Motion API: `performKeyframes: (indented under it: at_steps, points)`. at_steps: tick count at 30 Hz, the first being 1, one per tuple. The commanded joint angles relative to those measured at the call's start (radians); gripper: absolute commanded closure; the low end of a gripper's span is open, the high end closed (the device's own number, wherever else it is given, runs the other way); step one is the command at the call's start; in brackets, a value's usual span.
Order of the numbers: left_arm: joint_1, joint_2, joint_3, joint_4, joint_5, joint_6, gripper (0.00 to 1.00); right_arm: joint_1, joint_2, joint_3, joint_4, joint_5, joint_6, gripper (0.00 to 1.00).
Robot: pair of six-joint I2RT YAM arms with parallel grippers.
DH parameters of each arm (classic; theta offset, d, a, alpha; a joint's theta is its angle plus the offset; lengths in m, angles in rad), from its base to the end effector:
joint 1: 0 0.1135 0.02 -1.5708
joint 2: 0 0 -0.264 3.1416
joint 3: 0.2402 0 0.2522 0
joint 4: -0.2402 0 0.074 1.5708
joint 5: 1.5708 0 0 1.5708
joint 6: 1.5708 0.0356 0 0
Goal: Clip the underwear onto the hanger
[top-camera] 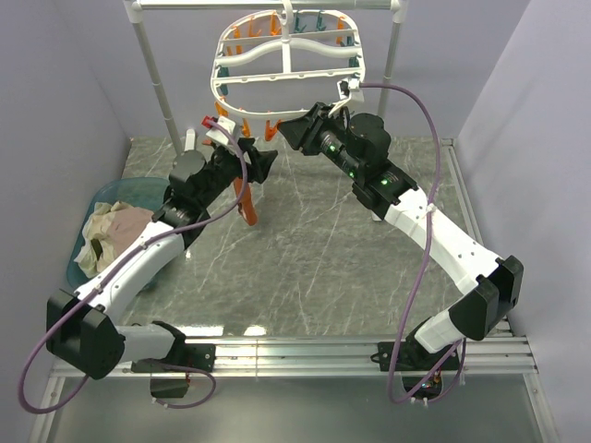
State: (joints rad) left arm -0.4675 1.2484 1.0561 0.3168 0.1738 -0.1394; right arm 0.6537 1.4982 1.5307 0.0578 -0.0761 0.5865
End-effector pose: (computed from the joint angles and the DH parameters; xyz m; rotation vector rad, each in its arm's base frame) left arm 0.2619 -0.1391 0.3895 0.3835 1.4276 -0.6203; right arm 0.2784 0.2167 0.4546 -0.1183 1.5687 1.0485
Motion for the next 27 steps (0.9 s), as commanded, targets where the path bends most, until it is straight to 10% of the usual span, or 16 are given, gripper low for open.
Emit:
performKeyframes:
  at_steps: [1,18,27]
  points:
    - [0.001,0.011,0.065,0.062,0.062,-0.023,0.28,-0.006,-0.030,-0.003,0.033,-0.010,0.001,0.65]
    - [0.003,0.086,0.130,0.172,0.122,-0.060,0.26,-0.011,-0.027,0.005,0.036,-0.025,0.012,0.65]
    - [0.001,0.097,0.147,0.169,0.139,-0.068,0.48,-0.011,-0.026,0.002,0.057,-0.056,0.016,0.57]
